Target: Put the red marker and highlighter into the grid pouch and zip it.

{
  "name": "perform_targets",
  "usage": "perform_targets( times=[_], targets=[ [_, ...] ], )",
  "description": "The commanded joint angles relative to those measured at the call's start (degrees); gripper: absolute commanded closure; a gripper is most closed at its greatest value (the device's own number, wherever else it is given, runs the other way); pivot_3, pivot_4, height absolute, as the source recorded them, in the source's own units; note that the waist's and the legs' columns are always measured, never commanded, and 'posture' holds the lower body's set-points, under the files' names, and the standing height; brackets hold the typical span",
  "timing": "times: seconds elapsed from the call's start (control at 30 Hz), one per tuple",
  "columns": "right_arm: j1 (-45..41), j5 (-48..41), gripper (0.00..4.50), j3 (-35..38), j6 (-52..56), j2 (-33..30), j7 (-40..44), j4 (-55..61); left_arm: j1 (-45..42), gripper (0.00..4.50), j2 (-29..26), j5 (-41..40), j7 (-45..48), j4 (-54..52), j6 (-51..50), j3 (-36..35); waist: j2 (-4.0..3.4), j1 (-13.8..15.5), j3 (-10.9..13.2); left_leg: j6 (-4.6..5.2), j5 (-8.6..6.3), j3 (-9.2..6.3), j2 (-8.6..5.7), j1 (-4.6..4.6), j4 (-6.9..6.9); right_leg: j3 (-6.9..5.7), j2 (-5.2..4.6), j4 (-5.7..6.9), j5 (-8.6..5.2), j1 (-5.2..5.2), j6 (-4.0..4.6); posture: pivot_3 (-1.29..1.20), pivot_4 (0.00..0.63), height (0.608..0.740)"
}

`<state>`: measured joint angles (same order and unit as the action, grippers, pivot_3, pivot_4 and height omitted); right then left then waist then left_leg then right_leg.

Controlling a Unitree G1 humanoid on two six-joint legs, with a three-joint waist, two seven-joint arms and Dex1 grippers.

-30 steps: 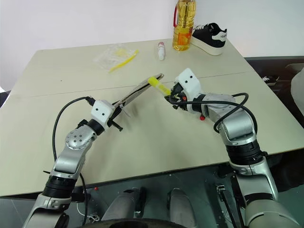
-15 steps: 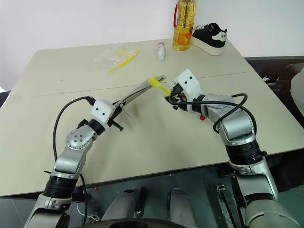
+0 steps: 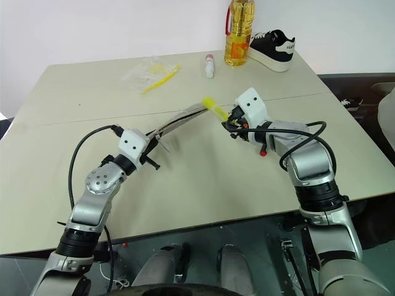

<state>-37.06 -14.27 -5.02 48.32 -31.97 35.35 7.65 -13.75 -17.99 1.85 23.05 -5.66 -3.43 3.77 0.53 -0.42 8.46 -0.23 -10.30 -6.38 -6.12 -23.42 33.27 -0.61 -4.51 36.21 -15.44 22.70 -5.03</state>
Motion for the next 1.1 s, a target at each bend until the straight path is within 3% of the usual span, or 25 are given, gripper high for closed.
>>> perform_targets(
  times=[0.03,1.1],
  targets=[
    [-0.7,-0.8,3.62,1.8,-0.7,-0.9,0.6,2.9,-0.6,4.50,-0.2,0.0,-0.6,-1.2,0.5,-0.4,0.00,0.0,0.0,0.00,0.00,0.00,0.00,0.00,0.00,0.00,0.00,0.00,0.00,0.00,0.00,0.00,0.150,0.740],
    [1.0,-0.6,3.62,-1.8,0.1,-2.7,3.6,5.4,-0.2,4.50,-1.0,0.4,0.8,-1.8,2.1,1.0,0.00,0.0,0.0,0.00,0.00,0.00,0.00,0.00,0.00,0.00,0.00,0.00,0.00,0.00,0.00,0.00,0.150,0.740]
  ],
)
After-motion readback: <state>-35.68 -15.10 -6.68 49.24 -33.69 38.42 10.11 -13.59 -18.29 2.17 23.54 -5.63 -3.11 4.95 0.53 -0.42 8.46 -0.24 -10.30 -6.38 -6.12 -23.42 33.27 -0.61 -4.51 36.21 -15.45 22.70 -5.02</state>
